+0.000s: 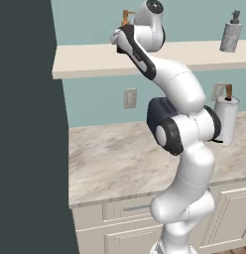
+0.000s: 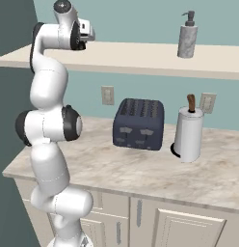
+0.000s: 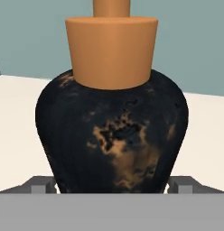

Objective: Locate and retrieve the soap dispenser and soap dispenser from the cabinet. Place them next to the sink.

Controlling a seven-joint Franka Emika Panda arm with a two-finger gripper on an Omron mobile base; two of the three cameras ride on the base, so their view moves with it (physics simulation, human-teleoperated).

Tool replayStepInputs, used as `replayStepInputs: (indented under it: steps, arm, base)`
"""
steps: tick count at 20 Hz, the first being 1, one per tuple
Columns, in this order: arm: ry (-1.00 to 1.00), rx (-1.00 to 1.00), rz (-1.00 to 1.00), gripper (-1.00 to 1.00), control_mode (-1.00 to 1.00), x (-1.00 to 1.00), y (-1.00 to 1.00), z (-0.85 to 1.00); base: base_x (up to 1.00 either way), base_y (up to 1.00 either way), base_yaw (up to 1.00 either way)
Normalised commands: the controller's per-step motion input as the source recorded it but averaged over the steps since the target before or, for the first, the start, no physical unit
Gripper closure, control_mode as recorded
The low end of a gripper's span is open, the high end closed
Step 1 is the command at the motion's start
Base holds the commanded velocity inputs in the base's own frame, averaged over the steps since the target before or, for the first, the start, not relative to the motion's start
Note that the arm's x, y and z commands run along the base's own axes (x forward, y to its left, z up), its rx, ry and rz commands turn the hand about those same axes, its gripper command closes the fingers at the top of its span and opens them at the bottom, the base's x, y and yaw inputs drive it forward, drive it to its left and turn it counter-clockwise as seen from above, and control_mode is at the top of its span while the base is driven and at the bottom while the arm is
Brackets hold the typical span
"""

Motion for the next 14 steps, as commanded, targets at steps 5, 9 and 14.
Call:
replayStepInputs:
  steps: [5, 9, 14]
  arm:
    - [-0.07, 0.01, -0.07, 1.00, -1.00, -0.35, 0.00, 0.03]
    - [-0.05, 0.00, -0.11, 1.00, -1.00, -0.50, 0.00, 0.06]
    - [0.00, -0.02, -0.10, 1.00, -1.00, -0.75, -0.21, 0.00]
  base:
    - [0.00, 0.00, 0.00]
    - [0.00, 0.00, 0.00]
    - [0.00, 0.00, 0.00]
